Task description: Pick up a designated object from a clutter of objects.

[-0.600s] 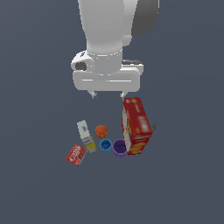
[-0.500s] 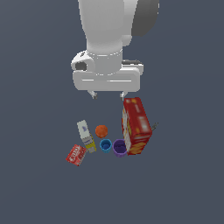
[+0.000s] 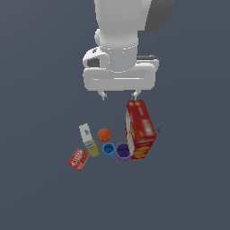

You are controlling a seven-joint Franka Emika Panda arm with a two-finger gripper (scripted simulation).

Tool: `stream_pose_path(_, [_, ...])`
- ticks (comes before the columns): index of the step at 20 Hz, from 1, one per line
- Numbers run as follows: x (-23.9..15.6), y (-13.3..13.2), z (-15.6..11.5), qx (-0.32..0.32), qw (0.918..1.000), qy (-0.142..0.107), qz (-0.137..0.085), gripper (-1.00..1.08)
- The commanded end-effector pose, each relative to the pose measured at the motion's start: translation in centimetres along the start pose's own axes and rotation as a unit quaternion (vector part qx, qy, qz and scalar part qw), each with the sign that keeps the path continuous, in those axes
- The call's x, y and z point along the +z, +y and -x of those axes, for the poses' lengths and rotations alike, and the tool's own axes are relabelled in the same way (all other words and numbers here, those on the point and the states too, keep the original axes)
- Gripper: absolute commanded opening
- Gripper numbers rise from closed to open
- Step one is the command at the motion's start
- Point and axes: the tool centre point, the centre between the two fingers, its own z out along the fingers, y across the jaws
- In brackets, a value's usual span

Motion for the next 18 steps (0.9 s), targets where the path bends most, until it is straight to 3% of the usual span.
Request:
stream_pose_path(1, [-0.3, -0.4, 0.0, -0.002, 1.0, 0.002, -0.001, 1.0])
stream_pose_path(10, [2.1, 0.6, -0.2, -0.015, 0.9999, -0.002, 0.001, 1.0])
stream_pose_path(18, [8.4, 2.9, -0.2, -0.055, 0.9984, -0.01, 0.006, 1.0])
